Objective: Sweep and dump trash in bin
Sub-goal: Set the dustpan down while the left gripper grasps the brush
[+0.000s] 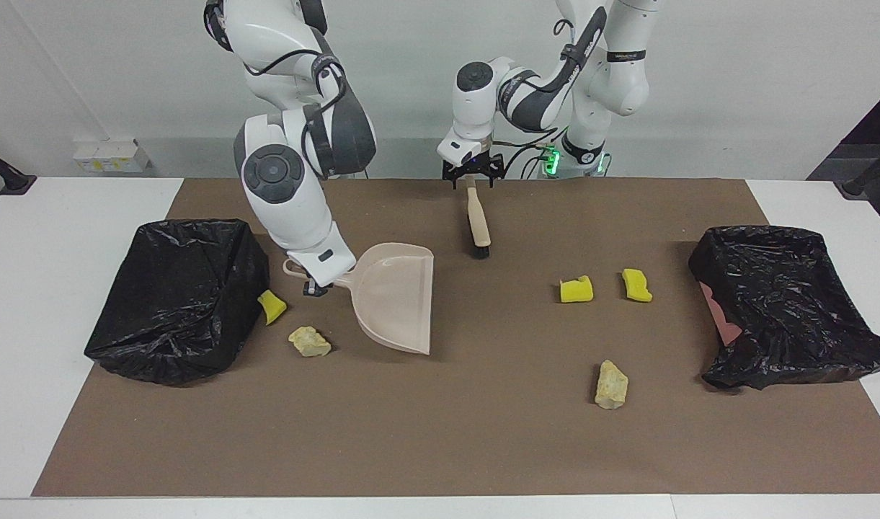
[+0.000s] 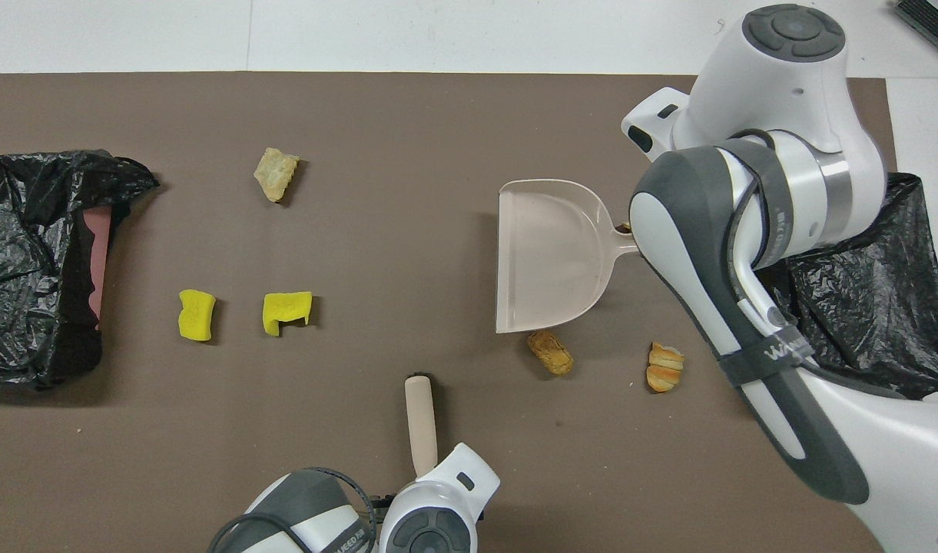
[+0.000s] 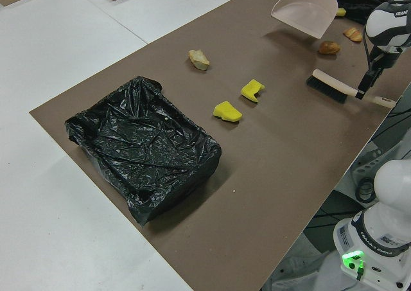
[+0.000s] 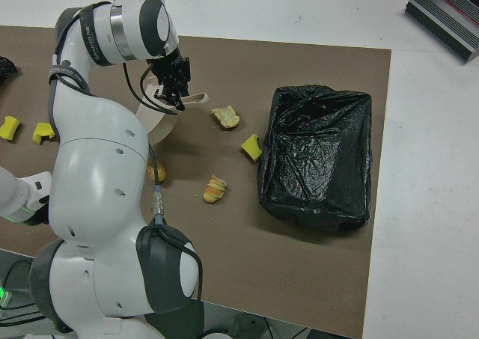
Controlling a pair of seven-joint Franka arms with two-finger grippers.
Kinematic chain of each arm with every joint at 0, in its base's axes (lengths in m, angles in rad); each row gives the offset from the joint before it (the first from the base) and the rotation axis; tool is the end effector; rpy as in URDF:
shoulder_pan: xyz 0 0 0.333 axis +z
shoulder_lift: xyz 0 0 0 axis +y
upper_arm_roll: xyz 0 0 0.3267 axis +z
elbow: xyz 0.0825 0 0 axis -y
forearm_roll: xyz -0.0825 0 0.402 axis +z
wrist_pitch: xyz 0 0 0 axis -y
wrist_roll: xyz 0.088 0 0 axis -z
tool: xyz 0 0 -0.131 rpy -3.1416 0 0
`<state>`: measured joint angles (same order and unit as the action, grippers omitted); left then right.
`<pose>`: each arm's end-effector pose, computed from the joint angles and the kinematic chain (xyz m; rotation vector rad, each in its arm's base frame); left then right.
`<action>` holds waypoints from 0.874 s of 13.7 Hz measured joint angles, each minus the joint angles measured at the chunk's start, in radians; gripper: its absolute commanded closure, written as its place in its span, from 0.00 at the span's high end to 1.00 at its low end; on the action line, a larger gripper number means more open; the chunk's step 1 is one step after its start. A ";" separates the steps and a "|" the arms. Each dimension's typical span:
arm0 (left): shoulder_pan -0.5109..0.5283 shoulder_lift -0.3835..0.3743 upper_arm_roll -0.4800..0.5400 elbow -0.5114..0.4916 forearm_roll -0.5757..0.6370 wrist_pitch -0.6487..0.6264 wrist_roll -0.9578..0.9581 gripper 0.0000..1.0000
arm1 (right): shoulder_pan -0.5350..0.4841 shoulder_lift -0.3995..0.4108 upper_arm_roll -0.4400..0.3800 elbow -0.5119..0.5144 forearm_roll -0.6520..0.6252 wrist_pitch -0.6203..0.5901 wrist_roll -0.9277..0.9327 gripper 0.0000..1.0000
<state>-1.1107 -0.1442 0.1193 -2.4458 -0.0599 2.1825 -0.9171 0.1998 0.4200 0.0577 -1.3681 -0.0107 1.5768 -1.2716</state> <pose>0.2489 -0.3880 0.3204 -3.0740 0.0602 0.1875 0.6569 0.1653 0.4454 -2.1779 -2.0862 0.2689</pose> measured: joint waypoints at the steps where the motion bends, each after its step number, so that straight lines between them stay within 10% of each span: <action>1: 0.000 0.000 0.000 -0.007 -0.006 0.013 -0.011 0.93 | 0.000 -0.008 0.000 -0.016 0.000 0.005 -0.025 0.00; 12: -0.009 0.000 0.006 -0.038 -0.070 0.025 -0.027 0.74 | 0.050 -0.035 0.002 -0.053 -0.050 0.012 -0.054 0.00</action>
<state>-1.1200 -0.1444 0.1256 -2.4839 -0.1296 2.2075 -0.9443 0.2497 0.3849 0.0593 -1.4215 -0.0607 1.5891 -1.3254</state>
